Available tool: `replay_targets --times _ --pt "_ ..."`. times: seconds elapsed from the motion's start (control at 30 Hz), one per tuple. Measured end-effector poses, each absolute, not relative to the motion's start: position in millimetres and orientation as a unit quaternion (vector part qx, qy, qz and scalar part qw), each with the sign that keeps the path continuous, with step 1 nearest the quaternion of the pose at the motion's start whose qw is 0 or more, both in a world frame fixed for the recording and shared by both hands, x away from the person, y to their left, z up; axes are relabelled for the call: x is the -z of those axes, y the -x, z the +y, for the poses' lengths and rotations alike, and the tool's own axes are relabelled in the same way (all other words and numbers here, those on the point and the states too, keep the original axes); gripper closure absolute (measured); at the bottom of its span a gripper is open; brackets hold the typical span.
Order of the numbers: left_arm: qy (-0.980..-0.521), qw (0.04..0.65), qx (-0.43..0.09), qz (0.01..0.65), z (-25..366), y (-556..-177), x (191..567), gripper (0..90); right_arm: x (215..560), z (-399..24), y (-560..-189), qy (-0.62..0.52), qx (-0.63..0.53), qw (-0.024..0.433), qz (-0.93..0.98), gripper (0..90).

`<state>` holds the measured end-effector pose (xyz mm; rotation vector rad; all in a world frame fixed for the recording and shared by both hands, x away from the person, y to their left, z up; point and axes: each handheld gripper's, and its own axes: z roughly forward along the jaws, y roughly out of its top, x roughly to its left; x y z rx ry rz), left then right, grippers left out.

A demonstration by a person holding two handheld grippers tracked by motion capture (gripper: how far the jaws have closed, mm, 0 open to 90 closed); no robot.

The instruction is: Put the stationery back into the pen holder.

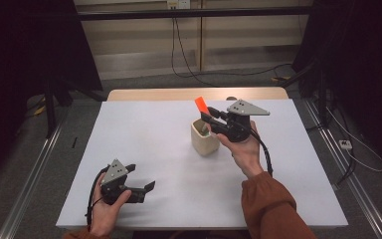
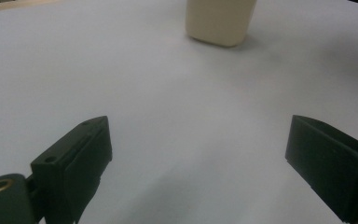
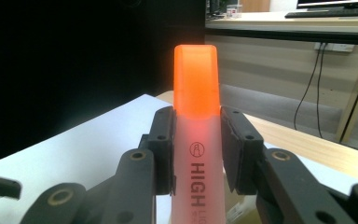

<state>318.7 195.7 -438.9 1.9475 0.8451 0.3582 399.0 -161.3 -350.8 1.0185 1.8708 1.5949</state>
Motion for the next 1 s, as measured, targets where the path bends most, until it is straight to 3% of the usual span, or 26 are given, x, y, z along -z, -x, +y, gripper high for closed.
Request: replay_targets --times 1.0 --pt "-0.798 0.475 -0.144 0.343 196.0 -318.7 438.9 7.0 365.1 -145.4 -435.4 -0.398 -0.563 0.250 0.680 67.2"
